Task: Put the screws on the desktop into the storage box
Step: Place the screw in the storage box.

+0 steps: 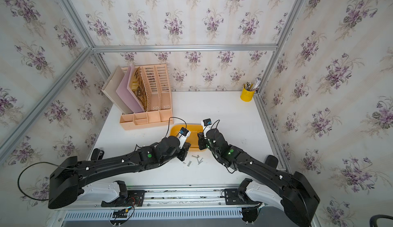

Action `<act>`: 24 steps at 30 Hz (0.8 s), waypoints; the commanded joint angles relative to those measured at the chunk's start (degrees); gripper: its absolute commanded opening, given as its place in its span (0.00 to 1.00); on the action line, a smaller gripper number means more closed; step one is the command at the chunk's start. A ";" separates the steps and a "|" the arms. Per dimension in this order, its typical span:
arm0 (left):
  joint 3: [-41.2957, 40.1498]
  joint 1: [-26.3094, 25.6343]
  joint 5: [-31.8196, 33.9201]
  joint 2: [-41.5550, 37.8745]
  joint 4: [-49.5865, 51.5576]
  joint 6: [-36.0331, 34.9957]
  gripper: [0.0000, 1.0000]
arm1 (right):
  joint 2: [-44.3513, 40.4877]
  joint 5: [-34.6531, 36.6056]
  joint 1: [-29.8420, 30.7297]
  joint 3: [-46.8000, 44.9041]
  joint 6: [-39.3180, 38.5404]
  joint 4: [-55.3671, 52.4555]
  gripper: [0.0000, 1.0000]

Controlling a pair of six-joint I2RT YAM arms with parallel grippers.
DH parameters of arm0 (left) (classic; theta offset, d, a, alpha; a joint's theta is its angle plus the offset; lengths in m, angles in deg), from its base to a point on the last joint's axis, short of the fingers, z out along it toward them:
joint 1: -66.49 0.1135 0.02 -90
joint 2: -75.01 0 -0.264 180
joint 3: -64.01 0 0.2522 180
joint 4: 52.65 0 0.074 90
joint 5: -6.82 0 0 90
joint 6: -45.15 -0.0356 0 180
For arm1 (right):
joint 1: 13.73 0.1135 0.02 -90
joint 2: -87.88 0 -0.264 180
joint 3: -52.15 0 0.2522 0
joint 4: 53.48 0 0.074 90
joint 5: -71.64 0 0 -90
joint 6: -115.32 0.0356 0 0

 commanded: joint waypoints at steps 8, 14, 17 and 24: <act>7.22 13.15 -15.59 10.78 6.51 -6.17 0.08 | -5.38 -8.10 -0.02 -2.52 -0.80 -8.11 0.16; 10.30 13.55 -14.81 15.31 9.85 -7.06 0.11 | -6.45 -16.94 1.80 -5.20 0.45 -10.02 0.16; 9.80 13.58 -15.15 15.71 9.19 -7.01 0.12 | -4.90 -14.47 7.01 -5.91 1.53 -10.63 0.16; 10.65 13.54 -14.54 17.52 11.14 -7.78 0.20 | -0.50 -12.26 9.51 -7.98 4.28 -8.51 0.17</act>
